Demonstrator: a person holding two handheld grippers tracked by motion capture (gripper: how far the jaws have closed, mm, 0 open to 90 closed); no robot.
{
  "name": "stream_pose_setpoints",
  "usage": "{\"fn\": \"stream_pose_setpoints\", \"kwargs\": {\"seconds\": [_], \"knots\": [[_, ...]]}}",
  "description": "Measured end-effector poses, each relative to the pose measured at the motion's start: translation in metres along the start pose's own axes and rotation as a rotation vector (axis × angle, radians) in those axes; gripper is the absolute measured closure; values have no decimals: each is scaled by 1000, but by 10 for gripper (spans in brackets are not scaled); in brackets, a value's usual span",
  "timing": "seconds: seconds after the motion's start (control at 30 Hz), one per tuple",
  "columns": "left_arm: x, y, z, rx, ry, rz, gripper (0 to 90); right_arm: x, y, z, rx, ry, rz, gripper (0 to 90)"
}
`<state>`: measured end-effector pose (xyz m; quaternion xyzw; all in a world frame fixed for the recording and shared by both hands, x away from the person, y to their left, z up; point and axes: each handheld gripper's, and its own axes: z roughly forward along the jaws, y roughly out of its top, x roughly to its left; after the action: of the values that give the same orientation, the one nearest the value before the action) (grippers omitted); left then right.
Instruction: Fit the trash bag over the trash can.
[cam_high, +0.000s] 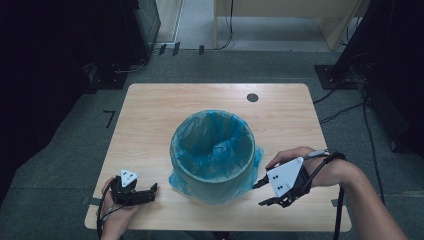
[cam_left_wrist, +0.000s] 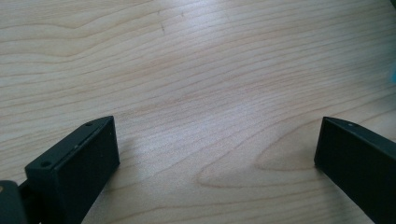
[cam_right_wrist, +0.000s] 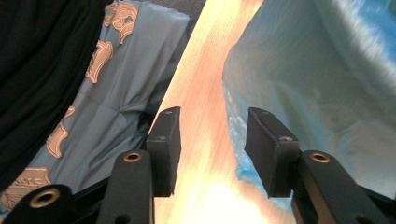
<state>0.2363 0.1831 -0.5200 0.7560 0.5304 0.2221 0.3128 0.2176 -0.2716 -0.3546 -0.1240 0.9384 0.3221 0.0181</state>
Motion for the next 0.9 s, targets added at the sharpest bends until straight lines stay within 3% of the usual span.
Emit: {"fn": "stream_pose_setpoints", "kwargs": {"seconds": [0.07, 0.2, 0.33, 0.4, 0.47, 0.6, 0.9], "knots": [[0, 0, 0, 0, 0, 0, 0, 3, -4, 1, 0, 1, 37, 511], [0, 0, 0, 0, 0, 0, 0, 6, -14, 5, -16, 7, 161, 405], [0, 0, 0, 0, 0, 0, 0, 9, -23, 11, -19, -25, 202, 259], [0, 0, 0, 0, 0, 0, 0, 9, -29, 13, -39, -79, 246, 162], [0, 0, 0, 0, 0, 0, 0, 8, -33, 13, -54, -123, 286, 145], [0, 0, 0, 0, 0, -1, 0, 7, -42, 14, -88, -198, 376, 0], [0, 0, 0, 0, 0, 0, 0, -1, -68, 24, -111, -423, 630, 0]]}}
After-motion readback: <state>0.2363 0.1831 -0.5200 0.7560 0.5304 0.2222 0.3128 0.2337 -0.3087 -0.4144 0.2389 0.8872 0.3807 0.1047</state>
